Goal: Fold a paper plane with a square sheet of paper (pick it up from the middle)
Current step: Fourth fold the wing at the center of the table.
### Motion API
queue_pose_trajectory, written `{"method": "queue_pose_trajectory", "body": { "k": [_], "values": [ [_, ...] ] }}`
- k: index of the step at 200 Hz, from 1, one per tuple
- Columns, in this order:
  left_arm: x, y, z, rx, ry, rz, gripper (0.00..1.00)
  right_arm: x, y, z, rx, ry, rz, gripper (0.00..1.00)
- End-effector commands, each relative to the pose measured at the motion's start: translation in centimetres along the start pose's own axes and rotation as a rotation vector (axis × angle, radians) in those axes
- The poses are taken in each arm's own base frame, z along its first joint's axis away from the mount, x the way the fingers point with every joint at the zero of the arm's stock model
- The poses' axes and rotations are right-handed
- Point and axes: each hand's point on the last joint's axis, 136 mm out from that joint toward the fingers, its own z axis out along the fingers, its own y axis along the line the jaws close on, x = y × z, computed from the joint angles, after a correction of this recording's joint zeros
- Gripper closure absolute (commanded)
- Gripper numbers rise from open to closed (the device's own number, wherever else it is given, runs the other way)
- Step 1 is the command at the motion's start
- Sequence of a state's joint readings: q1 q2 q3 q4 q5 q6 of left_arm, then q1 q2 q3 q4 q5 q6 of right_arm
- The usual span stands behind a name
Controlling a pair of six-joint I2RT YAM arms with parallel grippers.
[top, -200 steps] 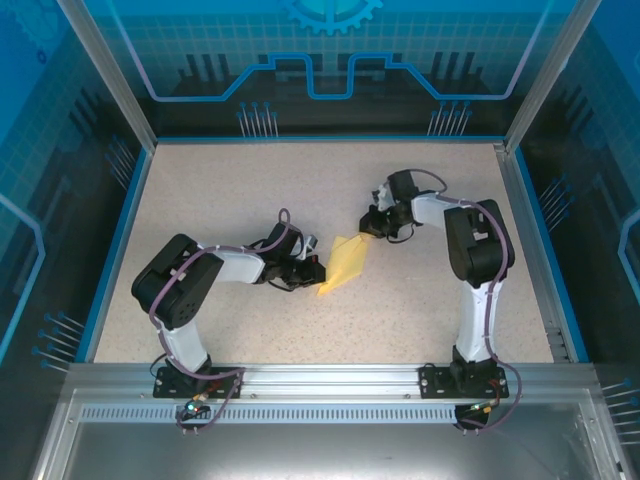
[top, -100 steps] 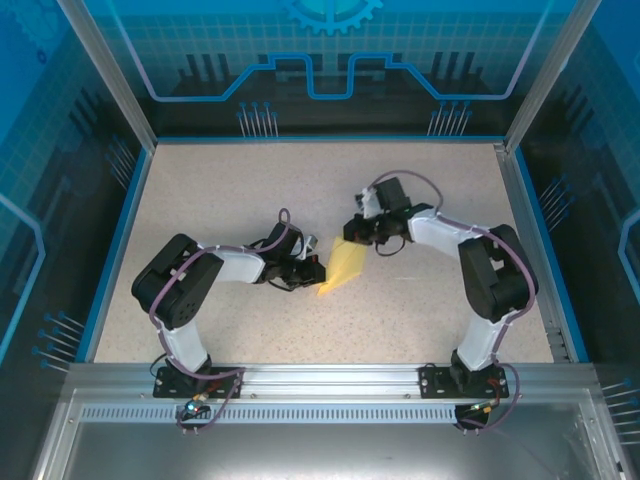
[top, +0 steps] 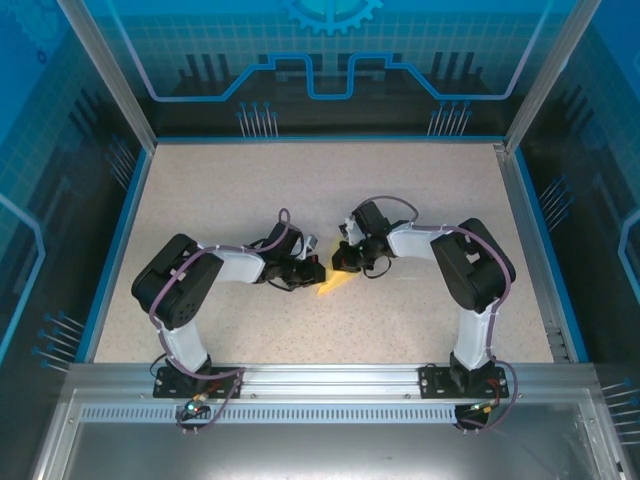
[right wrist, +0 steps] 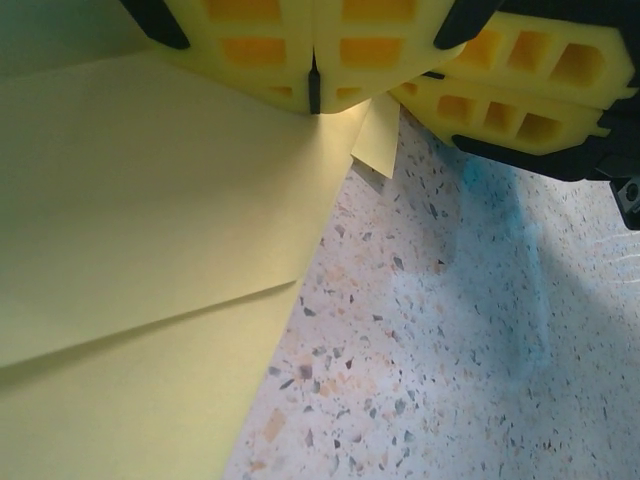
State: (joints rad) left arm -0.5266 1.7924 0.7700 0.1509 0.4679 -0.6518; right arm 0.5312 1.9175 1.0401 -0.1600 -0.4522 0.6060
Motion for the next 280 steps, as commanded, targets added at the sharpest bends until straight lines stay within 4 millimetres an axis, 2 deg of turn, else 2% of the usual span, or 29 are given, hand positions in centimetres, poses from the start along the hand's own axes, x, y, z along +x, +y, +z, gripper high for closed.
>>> {"method": "queue_pose_trajectory", "body": {
  "k": [1, 14, 33, 53, 74, 126, 170, 224, 245, 264, 280],
  "values": [
    [2.5, 3.9, 0.0, -0.14, 0.07, -0.08, 1.0, 1.1, 0.2, 0.4, -0.041, 0.021, -0.004, 0.96],
    [2.5, 3.9, 0.0, -0.142, 0.07, -0.081, 1.0, 1.0, 1.0, 0.0, -0.069, 0.008, -0.031, 0.95],
    [2.5, 4.0, 0.0, -0.144, 0.071, -0.082, 1.0, 1.3, 1.0, 0.3, -0.051, 0.037, -0.035, 0.95],
    [2.5, 4.1, 0.0, -0.148, 0.07, -0.083, 1.0, 1.7, 0.2, 0.9, -0.024, 0.063, -0.025, 0.95],
    [2.7, 4.2, -0.1, -0.156, 0.074, -0.084, 1.0, 1.4, -1.8, 0.6, 0.043, 0.046, -0.001, 0.96],
    [3.1, 4.6, -0.2, -0.169, 0.086, -0.083, 1.0, -2.1, -6.5, -1.3, 0.114, -0.047, 0.088, 0.96],
    [3.2, 4.5, -0.2, -0.165, 0.09, -0.078, 1.0, -5.2, -8.1, -2.7, 0.13, -0.09, 0.15, 0.96],
    [3.2, 4.5, -0.2, -0.163, 0.088, -0.08, 1.0, -8.3, -11.5, -5.2, 0.152, -0.18, 0.263, 0.96],
    [3.2, 4.5, -0.2, -0.162, 0.09, -0.08, 1.0, -10.3, -10.8, -6.9, 0.117, -0.244, 0.254, 0.96],
    [3.1, 4.3, -0.2, -0.16, 0.089, -0.079, 1.0, -11.7, -8.1, -9.1, 0.074, -0.306, 0.198, 0.95],
    [3.0, 4.2, -0.2, -0.157, 0.086, -0.078, 1.0, -11.2, -5.9, -10.0, 0.052, -0.319, 0.155, 0.94]
  ]
}}
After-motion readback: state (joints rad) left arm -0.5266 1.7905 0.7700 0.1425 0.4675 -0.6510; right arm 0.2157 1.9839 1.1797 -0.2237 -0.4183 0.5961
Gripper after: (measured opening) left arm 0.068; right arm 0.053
